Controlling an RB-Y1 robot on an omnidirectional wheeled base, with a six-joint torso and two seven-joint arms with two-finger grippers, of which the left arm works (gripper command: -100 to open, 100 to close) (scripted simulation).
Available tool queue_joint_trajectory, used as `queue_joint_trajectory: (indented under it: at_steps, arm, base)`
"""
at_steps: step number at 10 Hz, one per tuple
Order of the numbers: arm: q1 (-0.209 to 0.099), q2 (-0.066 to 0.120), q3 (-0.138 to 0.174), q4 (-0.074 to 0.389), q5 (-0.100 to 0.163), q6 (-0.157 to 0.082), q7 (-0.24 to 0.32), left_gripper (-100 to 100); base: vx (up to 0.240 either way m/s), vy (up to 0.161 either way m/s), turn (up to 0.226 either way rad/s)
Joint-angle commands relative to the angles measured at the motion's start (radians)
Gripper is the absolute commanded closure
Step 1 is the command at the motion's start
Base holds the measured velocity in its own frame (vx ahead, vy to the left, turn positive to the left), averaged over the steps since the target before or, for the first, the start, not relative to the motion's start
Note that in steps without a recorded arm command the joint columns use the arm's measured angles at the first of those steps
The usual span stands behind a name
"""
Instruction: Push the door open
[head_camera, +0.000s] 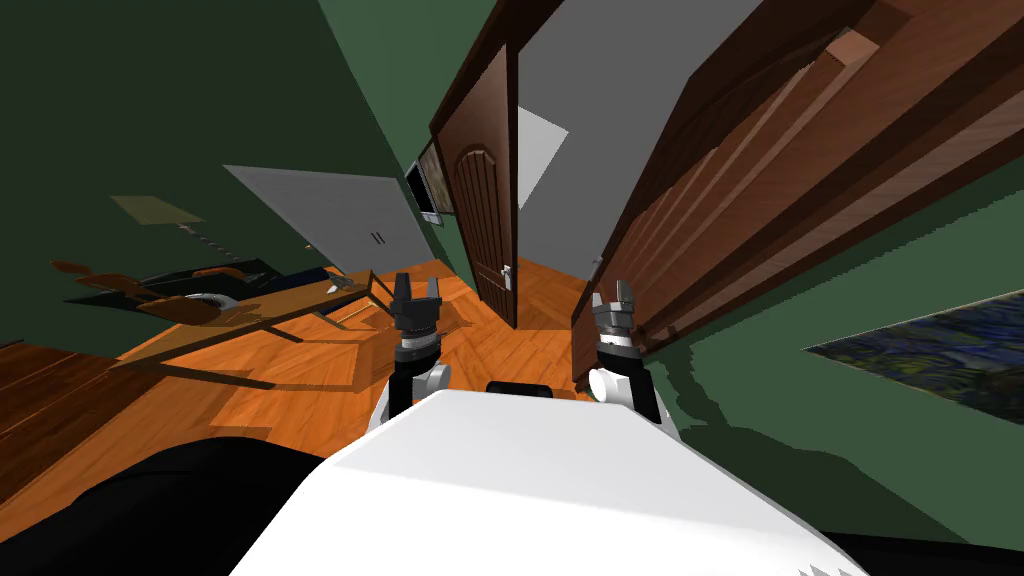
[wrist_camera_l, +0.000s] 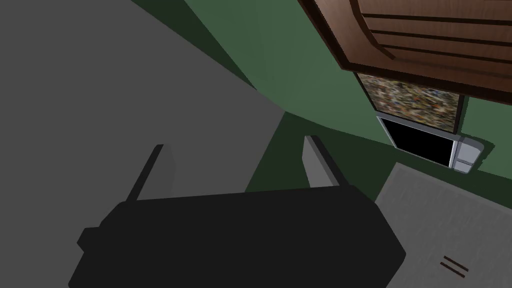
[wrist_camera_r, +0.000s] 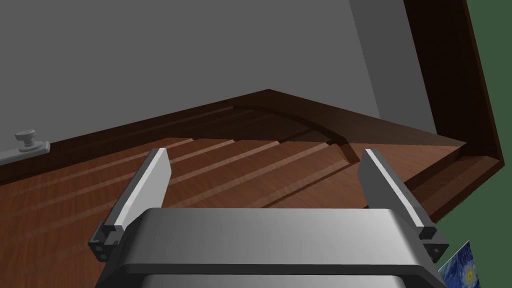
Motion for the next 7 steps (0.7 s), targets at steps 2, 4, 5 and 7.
queue_joint_trajectory:
  at_steps: [2,4,5,7]
  arm:
    - [-0.025,0.009,-0.019,0.055,-0.002,0.020,0.006,-100]
    - [-0.049,0.016,-0.037,0.106,-0.004,0.038,0.011,-100]
    - [-0.058,0.019,-0.044,0.126,-0.005,0.045,0.013,-100]
    - [-0.078,0.025,-0.059,0.169,-0.006,0.061,0.017,-100]
  base:
    - [0.127,0.060,-0.107]
    - [0.117,0.156,-0.098]
    - [0.123,0.151,-0.143]
    - [0.097,0.102,-0.080]
